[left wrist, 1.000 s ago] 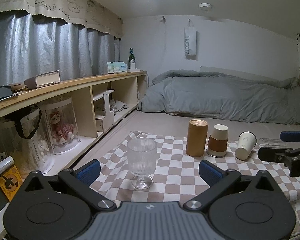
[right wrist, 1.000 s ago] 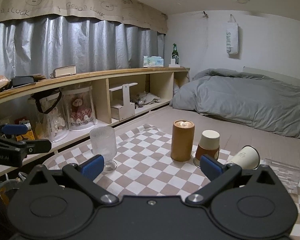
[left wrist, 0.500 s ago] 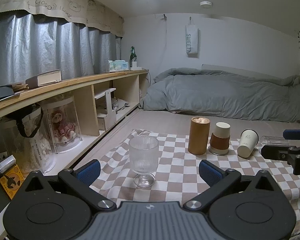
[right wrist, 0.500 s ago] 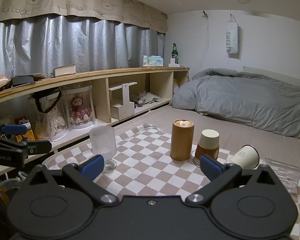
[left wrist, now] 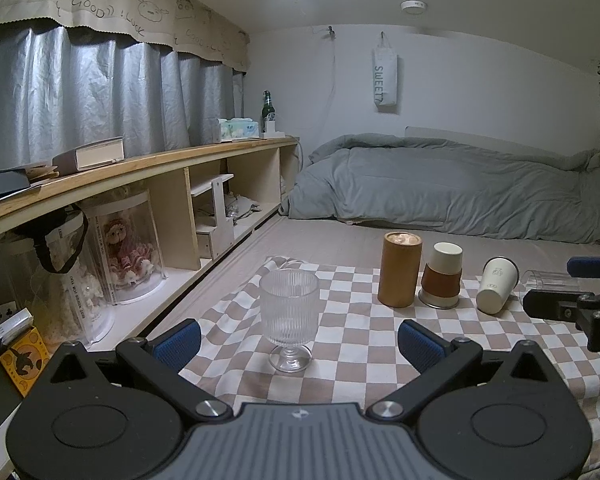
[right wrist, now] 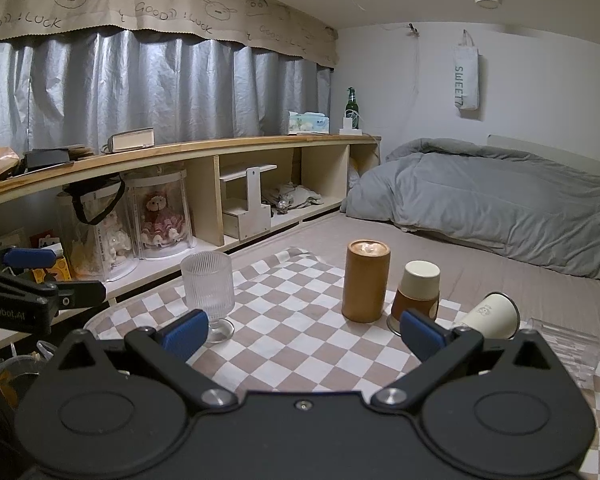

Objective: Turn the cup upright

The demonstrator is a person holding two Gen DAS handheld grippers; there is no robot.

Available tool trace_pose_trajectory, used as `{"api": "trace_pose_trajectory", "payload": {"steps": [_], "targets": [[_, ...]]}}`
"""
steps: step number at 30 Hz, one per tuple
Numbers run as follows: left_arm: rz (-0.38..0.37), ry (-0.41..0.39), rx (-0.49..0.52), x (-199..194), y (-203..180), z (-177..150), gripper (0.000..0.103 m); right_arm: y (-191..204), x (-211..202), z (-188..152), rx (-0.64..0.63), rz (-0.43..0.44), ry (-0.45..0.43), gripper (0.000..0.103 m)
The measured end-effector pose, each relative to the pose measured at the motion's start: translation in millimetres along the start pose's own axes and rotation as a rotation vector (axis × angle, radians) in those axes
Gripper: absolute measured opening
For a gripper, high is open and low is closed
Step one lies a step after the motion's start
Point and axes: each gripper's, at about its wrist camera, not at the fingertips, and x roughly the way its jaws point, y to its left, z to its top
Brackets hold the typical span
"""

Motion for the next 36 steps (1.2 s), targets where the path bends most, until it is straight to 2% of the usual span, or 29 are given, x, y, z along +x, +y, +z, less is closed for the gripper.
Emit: {"api": "trace_pose_trajectory", "payload": {"steps": [36], "targets": [[0.003, 0.007, 0.0, -1.5, 6.9, -4.5, 0.103, -2.6, 1.5, -0.2, -0.009, 0.004, 0.002, 0.103]]}}
